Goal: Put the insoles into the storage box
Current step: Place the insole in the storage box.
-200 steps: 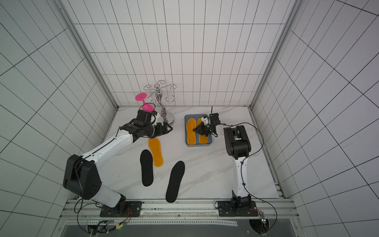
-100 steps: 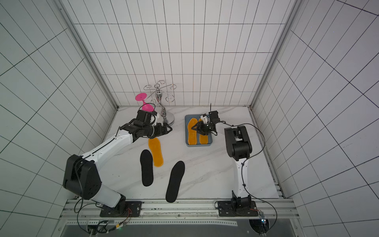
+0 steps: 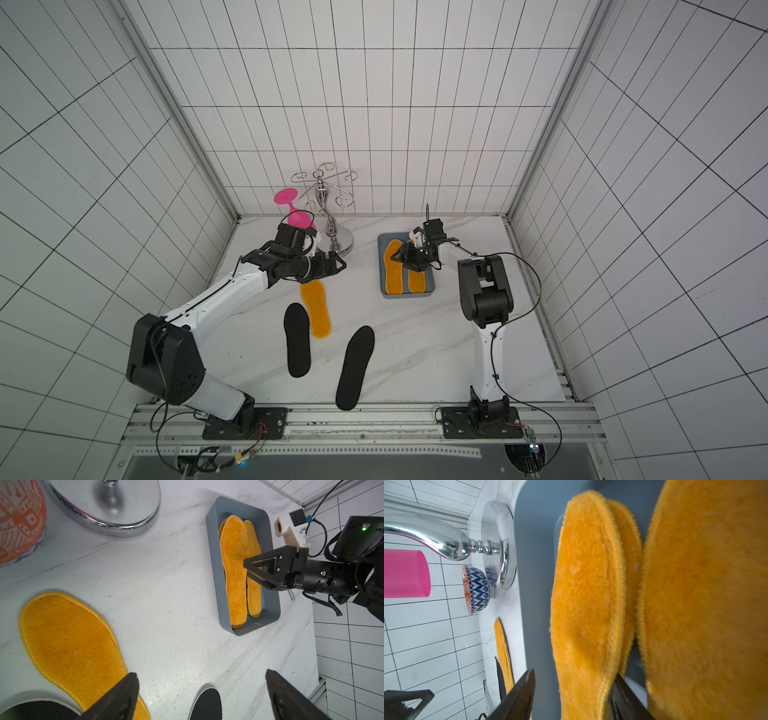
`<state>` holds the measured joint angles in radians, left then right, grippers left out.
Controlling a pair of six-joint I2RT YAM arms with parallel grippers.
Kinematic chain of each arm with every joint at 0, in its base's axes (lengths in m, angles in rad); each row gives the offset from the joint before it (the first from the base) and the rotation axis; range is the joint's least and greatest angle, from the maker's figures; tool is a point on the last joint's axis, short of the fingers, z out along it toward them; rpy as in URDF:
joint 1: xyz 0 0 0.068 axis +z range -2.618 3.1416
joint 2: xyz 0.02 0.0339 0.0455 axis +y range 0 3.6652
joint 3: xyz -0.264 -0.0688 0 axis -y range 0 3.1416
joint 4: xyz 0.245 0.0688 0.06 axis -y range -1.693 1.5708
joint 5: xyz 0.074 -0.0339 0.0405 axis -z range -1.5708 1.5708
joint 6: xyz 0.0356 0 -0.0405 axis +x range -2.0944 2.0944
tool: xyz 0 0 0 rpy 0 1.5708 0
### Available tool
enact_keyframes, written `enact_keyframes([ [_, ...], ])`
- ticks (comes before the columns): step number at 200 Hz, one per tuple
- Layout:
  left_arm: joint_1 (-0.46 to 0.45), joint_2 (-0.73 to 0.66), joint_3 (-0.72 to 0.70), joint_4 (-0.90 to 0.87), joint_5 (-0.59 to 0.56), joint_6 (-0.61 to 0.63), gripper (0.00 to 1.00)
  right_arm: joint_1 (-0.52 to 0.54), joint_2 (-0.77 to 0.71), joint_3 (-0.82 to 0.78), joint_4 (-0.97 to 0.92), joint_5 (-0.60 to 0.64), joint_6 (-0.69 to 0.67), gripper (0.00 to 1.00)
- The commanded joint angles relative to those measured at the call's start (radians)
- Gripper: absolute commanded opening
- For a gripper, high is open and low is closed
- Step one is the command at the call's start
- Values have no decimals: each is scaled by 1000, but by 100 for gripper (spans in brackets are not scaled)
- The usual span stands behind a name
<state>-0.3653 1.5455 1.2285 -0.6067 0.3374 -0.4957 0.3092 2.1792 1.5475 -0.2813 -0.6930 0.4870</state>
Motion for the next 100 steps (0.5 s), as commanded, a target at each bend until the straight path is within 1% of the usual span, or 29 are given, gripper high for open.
enact_keyframes([
  [1, 8, -27, 9, -8, -12, 25, 97, 9, -47, 32, -87, 66, -49, 58],
  [27, 9, -25, 8, -9, -8, 25, 97, 10, -41, 48, -135, 99, -72, 58],
  [100, 17, -21, 9, -21, -8, 36, 97, 25, 29, 106, -130, 77, -59, 59],
])
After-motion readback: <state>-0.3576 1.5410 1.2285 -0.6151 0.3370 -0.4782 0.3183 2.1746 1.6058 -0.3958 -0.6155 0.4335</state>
